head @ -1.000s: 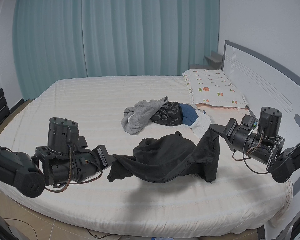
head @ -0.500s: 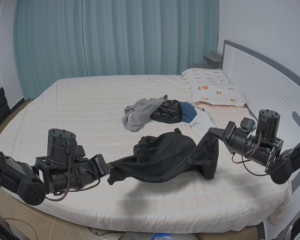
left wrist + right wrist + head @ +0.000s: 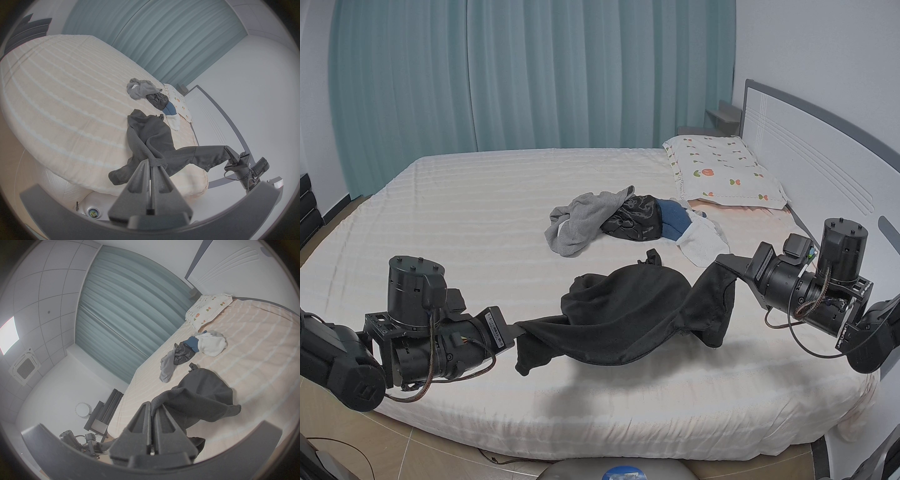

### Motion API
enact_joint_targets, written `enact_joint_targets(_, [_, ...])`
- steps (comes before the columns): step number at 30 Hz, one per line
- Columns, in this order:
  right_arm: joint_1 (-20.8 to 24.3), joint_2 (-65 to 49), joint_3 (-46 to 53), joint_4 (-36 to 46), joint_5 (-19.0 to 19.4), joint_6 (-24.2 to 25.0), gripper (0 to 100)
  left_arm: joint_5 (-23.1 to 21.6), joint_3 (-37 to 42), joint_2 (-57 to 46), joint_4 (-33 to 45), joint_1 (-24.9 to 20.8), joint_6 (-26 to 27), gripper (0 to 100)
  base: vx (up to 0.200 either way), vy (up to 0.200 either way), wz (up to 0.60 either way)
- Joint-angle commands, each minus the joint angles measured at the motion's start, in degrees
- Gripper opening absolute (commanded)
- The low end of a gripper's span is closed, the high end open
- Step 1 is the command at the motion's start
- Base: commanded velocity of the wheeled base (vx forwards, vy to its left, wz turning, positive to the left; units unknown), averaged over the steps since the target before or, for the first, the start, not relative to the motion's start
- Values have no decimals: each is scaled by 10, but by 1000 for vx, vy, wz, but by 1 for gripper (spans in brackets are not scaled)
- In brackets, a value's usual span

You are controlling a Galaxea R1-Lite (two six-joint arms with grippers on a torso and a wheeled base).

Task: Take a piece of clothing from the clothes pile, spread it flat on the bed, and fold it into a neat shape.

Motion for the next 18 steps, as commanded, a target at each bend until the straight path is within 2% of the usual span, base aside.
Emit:
enact_joint_targets(1, [1,-9,2,0,0,0,0,-2,-1,-3,0,5,-1,0,0,0,0])
enact_joint_targets(18, [-10,-3,-3,0,-1,-2,0,3,-3,-36,0,20,3,0,0,200,0])
